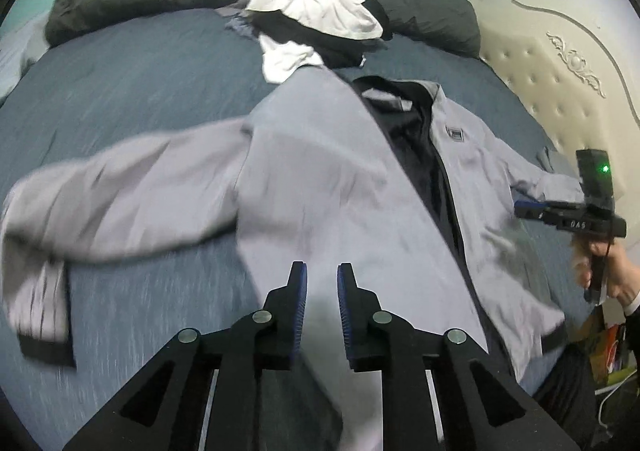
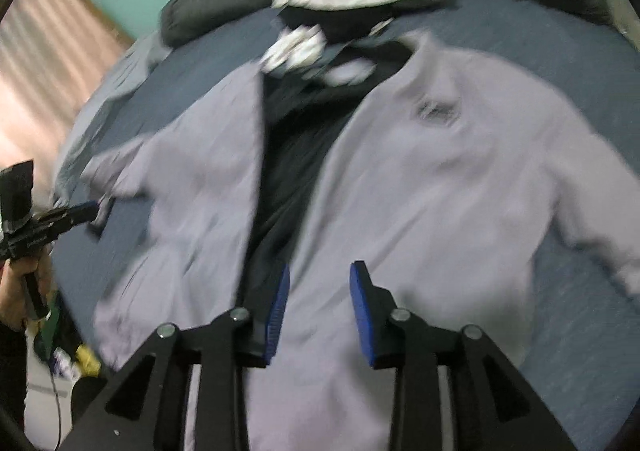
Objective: Fold clothes
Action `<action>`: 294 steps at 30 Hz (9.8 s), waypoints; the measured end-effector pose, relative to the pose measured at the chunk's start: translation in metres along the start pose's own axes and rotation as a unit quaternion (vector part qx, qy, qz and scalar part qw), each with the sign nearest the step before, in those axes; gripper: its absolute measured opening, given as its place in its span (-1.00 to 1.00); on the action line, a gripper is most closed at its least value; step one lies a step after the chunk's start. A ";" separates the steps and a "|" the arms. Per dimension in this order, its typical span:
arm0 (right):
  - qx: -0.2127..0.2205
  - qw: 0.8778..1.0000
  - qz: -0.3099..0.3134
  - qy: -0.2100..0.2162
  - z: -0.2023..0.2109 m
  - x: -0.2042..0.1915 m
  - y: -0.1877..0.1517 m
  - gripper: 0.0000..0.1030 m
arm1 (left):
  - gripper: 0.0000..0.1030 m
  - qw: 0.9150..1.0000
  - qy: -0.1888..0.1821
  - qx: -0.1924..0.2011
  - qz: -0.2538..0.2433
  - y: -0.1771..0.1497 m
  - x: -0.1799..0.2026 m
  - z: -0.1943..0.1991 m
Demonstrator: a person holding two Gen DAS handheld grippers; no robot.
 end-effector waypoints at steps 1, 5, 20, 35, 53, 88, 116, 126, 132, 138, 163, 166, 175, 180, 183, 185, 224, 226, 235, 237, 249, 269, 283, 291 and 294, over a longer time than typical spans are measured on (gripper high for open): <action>0.007 1.000 -0.002 -0.009 0.001 0.012 0.012 -0.39 | -0.56 1.000 -0.001 0.000 -0.003 0.014 0.000 -0.009; 0.024 0.999 -0.008 -0.033 -0.005 0.047 0.060 -0.24 | -0.32 1.000 -0.013 0.000 -0.005 0.068 -0.002 -0.044; 0.011 0.991 0.082 -0.103 -0.090 0.093 0.185 0.06 | 0.04 1.000 -0.005 -0.023 -0.015 0.185 -0.022 -0.157; -0.065 0.975 0.149 -0.150 -0.170 0.120 0.204 -0.47 | -0.43 0.996 0.002 -0.066 -0.056 0.197 -0.022 -0.224; 0.091 0.960 0.124 -0.234 -0.086 0.129 0.264 -0.92 | -0.93 0.989 0.073 0.025 -0.124 0.250 0.007 -0.174; 0.136 0.984 -0.001 -0.115 -0.067 0.166 0.249 -0.01 | -0.07 0.993 0.087 0.058 -0.060 0.297 0.011 -0.203; -0.006 1.000 -0.014 0.017 -0.053 -0.013 0.009 -0.01 | 1.00 0.995 0.039 0.085 0.042 0.053 -0.009 -0.063; -0.025 1.000 -0.009 0.007 -0.066 -0.041 -0.010 -0.01 | 1.00 0.990 0.040 0.098 0.097 -0.010 -0.036 -0.050; -0.037 0.998 0.011 0.048 -0.075 -0.077 -0.022 -0.19 | 1.00 0.987 0.056 0.103 0.109 -0.029 -0.060 -0.042; -0.064 0.997 0.008 0.035 -0.088 -0.088 -0.043 -0.55 | 1.00 0.985 0.054 0.108 0.125 -0.041 -0.076 -0.035; -0.071 0.994 -0.033 0.079 -0.083 -0.093 -0.067 -0.39 | 1.00 0.983 0.049 0.118 0.131 -0.051 -0.092 -0.018; -0.062 0.995 -0.019 0.071 -0.079 -0.096 -0.070 -0.87 | 1.00 0.983 0.049 0.118 0.135 -0.051 -0.095 -0.017; -0.034 0.999 0.037 0.022 -0.037 -0.097 -0.070 -0.94 | 1.00 0.982 0.047 0.121 0.139 -0.052 -0.101 -0.014; -0.062 0.997 0.047 -0.003 -0.046 -0.090 -0.090 -0.94 | 1.00 0.981 0.047 0.122 0.141 -0.051 -0.102 -0.012; -0.073 0.997 0.035 -0.004 -0.057 -0.090 -0.097 -0.94 | 1.00 0.982 0.047 0.123 0.138 -0.052 -0.101 -0.010; -0.078 0.996 0.032 0.019 -0.063 -0.098 -0.100 -0.94 | 1.00 0.982 0.048 0.122 0.138 -0.053 -0.102 -0.010; -0.073 0.994 -0.014 -0.078 -0.090 -0.039 -0.050 -0.36 | 1.00 0.981 0.068 0.124 0.131 -0.050 -0.105 -0.014; -0.078 0.993 -0.017 -0.088 -0.098 -0.035 -0.052 -0.36 | 1.00 0.982 0.067 0.124 0.129 -0.050 -0.104 -0.014; -0.057 0.994 -0.014 -0.093 -0.084 -0.028 -0.049 -0.94 | 1.00 0.981 0.064 0.123 0.132 -0.051 -0.105 -0.014; -0.043 0.996 -0.019 -0.082 -0.074 -0.027 -0.047 -0.94 | 1.00 0.981 0.064 0.124 0.132 -0.050 -0.105 -0.013; -0.026 0.999 0.026 0.027 -0.057 -0.094 -0.033 -0.95 | 1.00 0.982 0.062 0.122 0.127 -0.050 -0.101 -0.014; -0.032 0.988 -0.147 -0.045 0.045 0.058 -0.111 -0.34 | 1.00 0.982 0.050 0.126 0.131 -0.047 -0.098 -0.010; -0.124 0.975 -0.184 0.022 0.045 0.062 -0.208 -0.40 | 1.00 0.984 0.052 0.124 0.121 -0.045 -0.087 -0.011; -0.059 0.987 -0.150 -0.018 0.082 0.062 -0.177 -0.95 | 1.00 0.984 0.053 0.120 0.117 -0.047 -0.085 -0.012; -0.060 0.987 -0.141 -0.054 0.094 0.079 -0.176 -0.95 | 1.00 0.985 0.052 0.119 0.116 -0.046 -0.084 -0.014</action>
Point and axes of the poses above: each gripper's, at about its wrist camera, not at the fingertips, and z roughly against the way its jaws point, x to its right, y to its top, the point moved 9 cm from there along -z, roughly the way its jaws point, and after that the axes turned 7 degrees about z, right-handed, at the moved point
